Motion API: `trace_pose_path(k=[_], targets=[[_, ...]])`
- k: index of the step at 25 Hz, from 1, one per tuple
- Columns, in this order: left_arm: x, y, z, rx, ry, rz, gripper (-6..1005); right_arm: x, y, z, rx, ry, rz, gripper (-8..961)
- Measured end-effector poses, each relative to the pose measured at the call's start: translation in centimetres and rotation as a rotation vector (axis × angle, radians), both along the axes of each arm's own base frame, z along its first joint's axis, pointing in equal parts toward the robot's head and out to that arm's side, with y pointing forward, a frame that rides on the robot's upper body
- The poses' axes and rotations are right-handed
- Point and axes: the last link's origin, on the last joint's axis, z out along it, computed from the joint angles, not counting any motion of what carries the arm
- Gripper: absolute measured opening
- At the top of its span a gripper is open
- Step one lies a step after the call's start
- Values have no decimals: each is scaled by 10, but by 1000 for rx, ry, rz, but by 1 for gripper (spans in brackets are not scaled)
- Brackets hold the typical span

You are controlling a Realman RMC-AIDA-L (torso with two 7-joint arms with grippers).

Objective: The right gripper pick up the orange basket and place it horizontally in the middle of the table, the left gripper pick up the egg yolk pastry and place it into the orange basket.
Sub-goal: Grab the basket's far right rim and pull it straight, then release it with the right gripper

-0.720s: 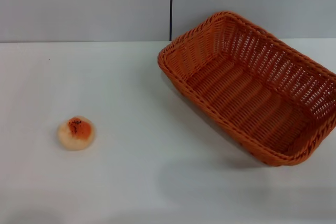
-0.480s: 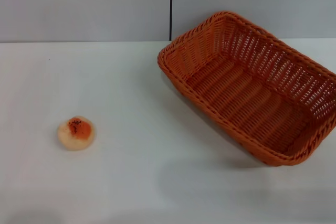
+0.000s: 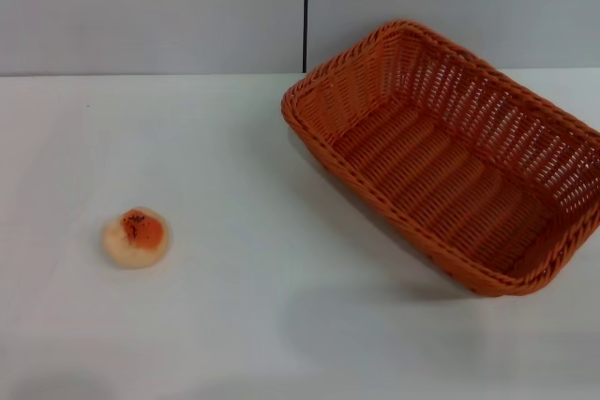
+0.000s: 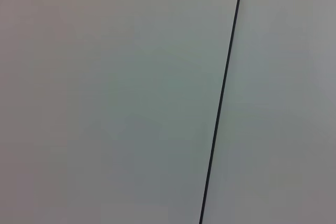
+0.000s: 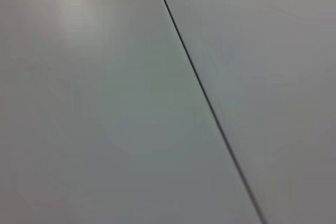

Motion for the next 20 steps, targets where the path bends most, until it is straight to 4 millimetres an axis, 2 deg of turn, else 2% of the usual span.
trace_pose_path(k=[3,7,9,10,11,17,20], targets=[[0,1,1,3,-1,0,810,5,12,26,-175,55,63,802],[-1,2,1,1,0,2,810,0,29,49,-407,44,77,802],[-1,2,1,1,0,3,811,-5,37,55,-532,10,57,802],[-1,2,1,1,-1,4,811,-9,44,56,-664,-5,20,801],[-1,2,1,1,-1,4,811,-9,44,56,-664,-5,20,801],[-4,4,-1,-11,-4,28,811,-24,56,68,-937,-63,-137,801],[-7,9,-2,-23,-8,43,811,-38,61,75,-1039,-111,-241,802]])
